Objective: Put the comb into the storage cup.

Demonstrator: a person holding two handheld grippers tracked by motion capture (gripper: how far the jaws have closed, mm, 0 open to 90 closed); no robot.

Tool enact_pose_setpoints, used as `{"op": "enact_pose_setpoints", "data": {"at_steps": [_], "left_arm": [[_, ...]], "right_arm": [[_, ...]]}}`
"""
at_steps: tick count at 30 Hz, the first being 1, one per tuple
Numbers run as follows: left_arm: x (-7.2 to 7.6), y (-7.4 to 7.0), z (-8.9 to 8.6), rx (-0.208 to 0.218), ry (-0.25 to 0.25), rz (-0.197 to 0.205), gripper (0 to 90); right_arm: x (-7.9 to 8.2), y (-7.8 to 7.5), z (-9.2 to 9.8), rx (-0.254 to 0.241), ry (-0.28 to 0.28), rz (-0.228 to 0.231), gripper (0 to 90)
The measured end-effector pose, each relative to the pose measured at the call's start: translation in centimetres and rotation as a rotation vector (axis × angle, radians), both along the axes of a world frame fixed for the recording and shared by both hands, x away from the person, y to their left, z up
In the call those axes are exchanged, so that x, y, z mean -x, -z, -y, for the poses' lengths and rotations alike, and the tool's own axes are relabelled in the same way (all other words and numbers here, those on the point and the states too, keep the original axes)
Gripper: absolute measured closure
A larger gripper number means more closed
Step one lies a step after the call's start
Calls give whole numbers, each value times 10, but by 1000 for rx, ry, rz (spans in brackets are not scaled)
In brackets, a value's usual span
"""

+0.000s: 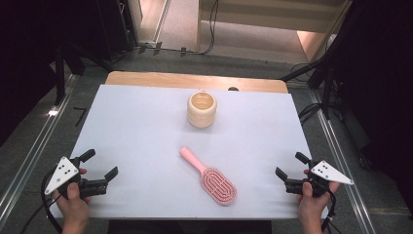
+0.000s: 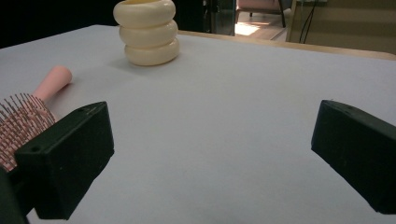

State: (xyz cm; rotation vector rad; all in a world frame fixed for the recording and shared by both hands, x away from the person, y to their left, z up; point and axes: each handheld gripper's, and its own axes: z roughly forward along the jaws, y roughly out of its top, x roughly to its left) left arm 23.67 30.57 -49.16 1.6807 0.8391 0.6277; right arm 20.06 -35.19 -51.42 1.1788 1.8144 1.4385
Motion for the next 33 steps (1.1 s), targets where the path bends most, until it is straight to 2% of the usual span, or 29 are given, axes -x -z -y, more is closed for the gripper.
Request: {"op": "enact_pose_setpoints", "data": {"at_steps": [13, 14, 21, 23, 25, 26, 27, 31, 32, 33], "left_arm": [[1, 0, 1, -1, 2, 2, 7], [1, 0, 1, -2, 3, 2, 7], [1, 0, 1, -3, 4, 2, 8], [1, 0, 1, -4, 5, 2, 7], [1, 0, 1, -8, 7, 0, 7], [1, 0, 1, -9, 6, 0, 7], [1, 0, 1, -8, 7, 1, 7], [1, 1, 1, -10, 6, 0, 7], [1, 1, 2, -11, 8, 1, 7], [1, 1, 2, -10, 7, 1, 7]], "right_arm": [[2, -6, -7, 28, -17, 10, 0], [2, -9, -11, 40, -41, 15, 0], [2, -22, -26, 49, -96, 9, 0], [3, -28, -33, 64, -117, 9, 0], [4, -36, -46, 100, -154, -10, 8], [4, -36, -46, 100, -154, -10, 8], [5, -40, -55, 114, -163, -8, 128], [6, -45, -66, 115, -203, -35, 171], [7, -48, -73, 122, -234, -43, 270], [8, -50, -76, 126, -242, -43, 306]]}}
